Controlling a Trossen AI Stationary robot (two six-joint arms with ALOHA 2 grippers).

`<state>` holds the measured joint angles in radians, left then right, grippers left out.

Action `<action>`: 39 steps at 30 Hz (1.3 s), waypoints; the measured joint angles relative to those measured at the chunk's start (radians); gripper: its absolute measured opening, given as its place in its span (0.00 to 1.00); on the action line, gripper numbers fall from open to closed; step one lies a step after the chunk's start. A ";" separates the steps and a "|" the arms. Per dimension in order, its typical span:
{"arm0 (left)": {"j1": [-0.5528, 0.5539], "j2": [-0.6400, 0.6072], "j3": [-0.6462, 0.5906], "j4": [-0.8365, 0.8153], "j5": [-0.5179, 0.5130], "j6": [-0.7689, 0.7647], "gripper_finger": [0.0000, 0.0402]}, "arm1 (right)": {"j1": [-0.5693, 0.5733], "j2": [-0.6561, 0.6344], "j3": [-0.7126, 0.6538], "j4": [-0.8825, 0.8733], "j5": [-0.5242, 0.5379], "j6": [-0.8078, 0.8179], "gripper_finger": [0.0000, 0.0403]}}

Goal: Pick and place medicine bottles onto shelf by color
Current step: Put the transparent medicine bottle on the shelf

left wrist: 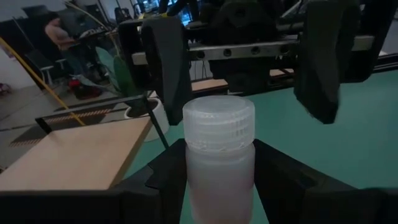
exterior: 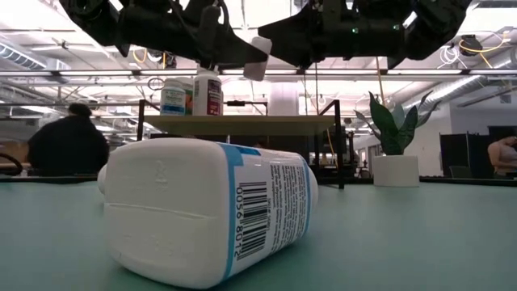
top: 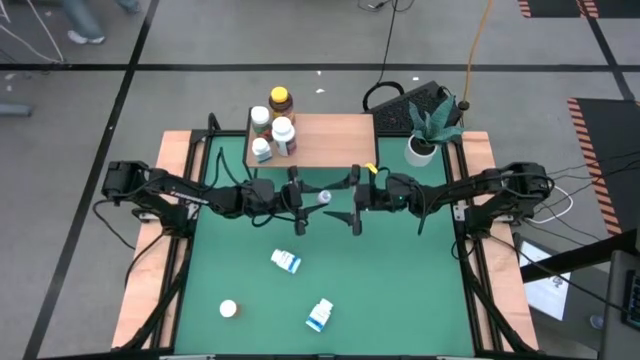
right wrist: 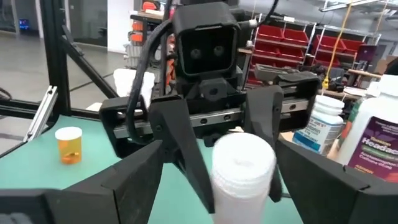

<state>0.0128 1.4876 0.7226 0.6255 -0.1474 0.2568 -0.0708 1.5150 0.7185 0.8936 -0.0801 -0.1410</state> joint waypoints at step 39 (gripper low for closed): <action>0.011 0.000 0.000 0.002 0.000 0.027 0.43 | -0.013 0.000 0.032 -0.064 0.030 0.047 0.33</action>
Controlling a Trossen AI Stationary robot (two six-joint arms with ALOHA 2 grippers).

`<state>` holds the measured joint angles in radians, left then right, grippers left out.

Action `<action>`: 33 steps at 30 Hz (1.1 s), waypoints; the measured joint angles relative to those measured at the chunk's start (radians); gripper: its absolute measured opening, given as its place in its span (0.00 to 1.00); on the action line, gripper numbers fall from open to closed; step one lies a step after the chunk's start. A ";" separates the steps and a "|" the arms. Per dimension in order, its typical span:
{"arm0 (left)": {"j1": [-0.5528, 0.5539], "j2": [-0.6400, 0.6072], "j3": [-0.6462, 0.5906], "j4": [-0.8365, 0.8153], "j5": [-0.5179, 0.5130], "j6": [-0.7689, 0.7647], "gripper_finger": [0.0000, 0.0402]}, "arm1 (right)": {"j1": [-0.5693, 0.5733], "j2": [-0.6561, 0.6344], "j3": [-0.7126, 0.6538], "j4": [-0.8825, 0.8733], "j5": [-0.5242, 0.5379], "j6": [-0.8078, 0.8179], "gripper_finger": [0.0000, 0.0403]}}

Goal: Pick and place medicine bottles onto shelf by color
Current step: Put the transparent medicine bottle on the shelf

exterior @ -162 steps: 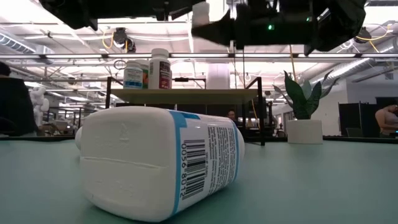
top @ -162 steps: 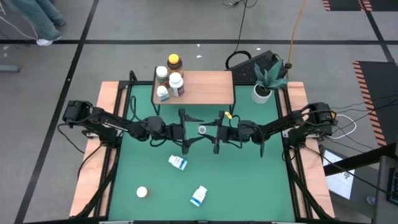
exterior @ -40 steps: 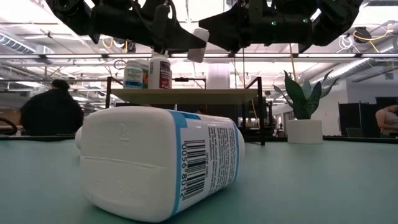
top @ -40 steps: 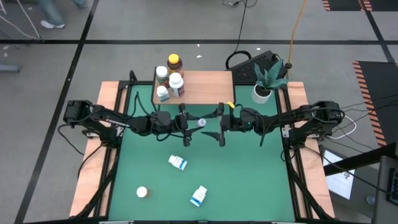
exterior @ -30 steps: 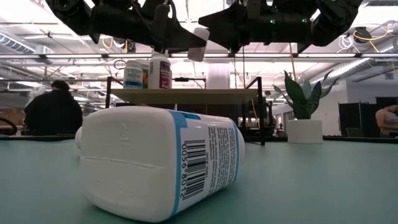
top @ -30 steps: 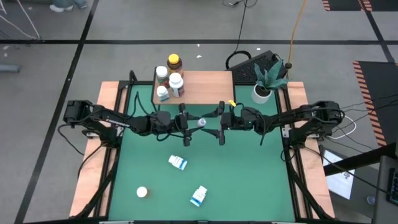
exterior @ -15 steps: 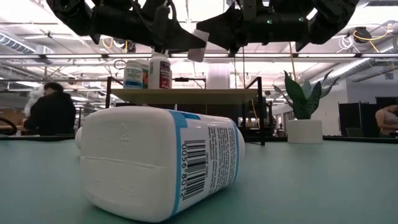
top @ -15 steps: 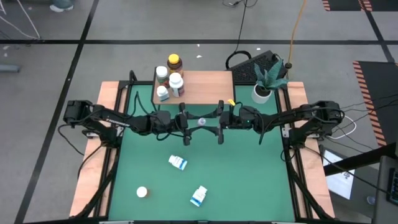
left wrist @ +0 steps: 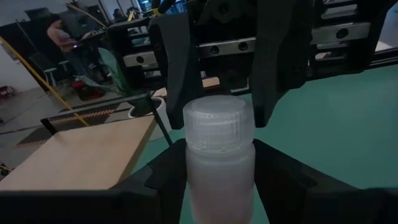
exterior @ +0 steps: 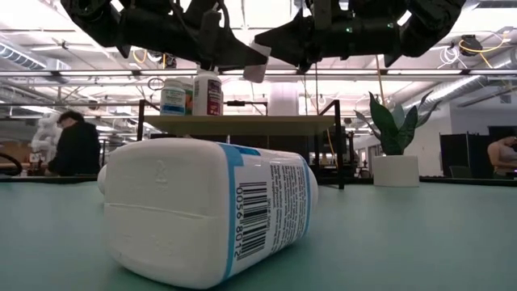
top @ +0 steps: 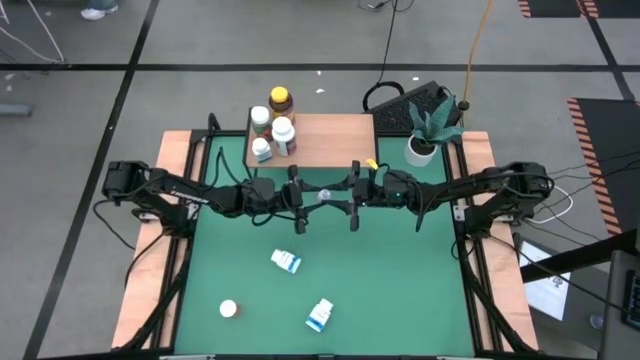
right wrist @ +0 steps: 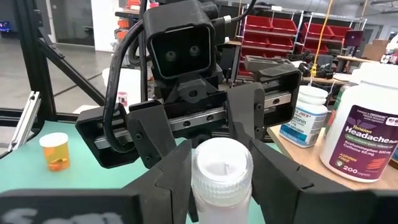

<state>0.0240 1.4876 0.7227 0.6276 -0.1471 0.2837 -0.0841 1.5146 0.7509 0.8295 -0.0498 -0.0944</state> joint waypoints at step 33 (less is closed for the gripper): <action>-0.003 -0.473 0.001 -0.561 -0.246 -0.086 0.85 | -0.101 -0.073 0.249 -0.320 0.048 -0.138 0.33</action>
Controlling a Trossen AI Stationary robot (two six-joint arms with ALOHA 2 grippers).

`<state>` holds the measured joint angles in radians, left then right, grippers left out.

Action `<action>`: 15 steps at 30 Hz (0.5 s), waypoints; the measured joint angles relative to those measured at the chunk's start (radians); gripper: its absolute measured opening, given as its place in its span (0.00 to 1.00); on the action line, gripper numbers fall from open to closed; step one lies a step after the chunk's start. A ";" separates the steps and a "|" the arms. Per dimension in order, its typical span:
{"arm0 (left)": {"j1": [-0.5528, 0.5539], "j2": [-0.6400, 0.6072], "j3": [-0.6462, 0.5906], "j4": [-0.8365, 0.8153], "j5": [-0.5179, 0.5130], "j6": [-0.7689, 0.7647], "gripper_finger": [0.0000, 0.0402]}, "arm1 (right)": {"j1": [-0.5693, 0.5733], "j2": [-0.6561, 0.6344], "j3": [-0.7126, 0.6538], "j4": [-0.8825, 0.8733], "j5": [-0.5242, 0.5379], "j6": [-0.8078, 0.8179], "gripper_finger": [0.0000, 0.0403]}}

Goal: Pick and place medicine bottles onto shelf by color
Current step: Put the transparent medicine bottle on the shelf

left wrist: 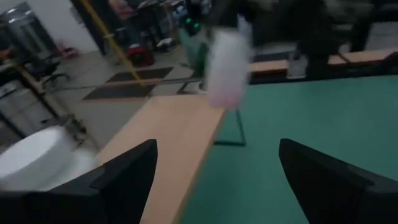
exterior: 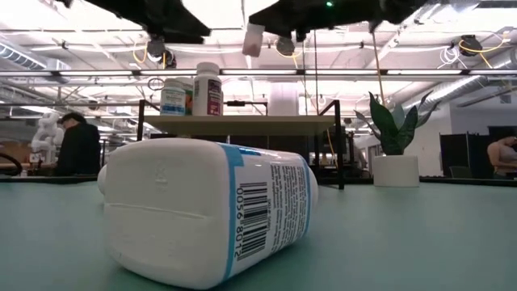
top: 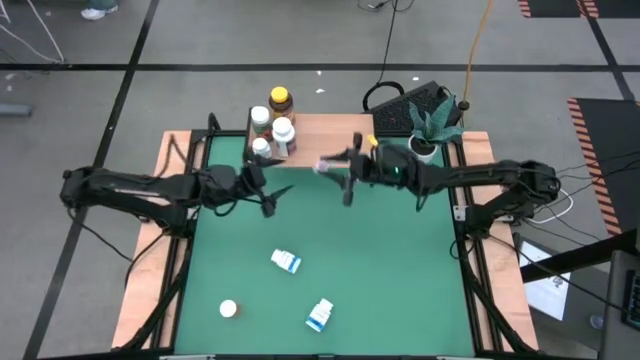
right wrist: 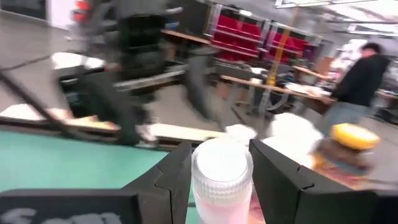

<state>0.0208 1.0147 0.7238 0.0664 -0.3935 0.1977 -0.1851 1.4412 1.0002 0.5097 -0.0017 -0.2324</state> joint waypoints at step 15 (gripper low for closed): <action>0.003 -0.296 0.000 -0.223 -0.104 -0.020 0.73 | -0.360 0.305 0.296 -0.082 -0.158 0.180 0.33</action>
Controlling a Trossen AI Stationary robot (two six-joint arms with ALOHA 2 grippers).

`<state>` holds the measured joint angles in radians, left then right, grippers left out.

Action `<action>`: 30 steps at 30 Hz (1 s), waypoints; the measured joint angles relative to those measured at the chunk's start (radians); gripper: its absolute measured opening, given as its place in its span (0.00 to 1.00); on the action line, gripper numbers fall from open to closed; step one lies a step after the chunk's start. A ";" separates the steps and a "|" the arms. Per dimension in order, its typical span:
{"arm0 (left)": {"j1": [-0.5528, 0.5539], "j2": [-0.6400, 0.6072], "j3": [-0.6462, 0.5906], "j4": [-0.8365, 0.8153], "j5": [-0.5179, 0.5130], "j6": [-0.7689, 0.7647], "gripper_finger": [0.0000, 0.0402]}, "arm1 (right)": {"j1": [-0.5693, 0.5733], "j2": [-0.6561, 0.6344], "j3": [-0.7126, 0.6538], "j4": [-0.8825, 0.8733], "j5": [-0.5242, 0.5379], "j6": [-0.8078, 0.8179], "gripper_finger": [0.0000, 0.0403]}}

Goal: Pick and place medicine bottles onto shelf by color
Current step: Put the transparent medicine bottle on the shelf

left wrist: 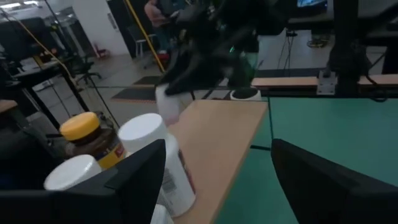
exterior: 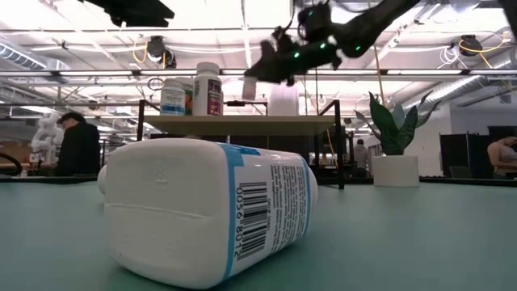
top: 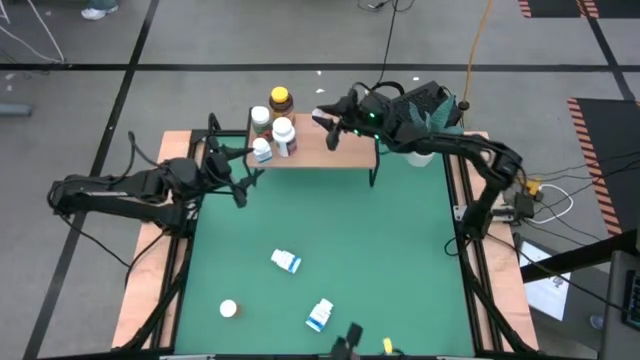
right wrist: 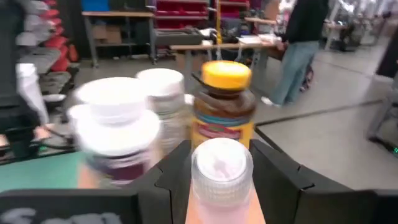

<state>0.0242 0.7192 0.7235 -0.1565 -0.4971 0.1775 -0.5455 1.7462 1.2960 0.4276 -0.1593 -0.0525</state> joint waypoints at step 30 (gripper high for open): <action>0.011 0.002 0.000 0.055 -0.004 0.057 0.70 | -0.066 0.233 0.178 -0.020 -0.030 0.115 0.37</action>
<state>0.0355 0.7216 0.7232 -0.1013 -0.5007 0.2347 -0.6113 1.9793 1.4738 0.4071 -0.1890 0.0629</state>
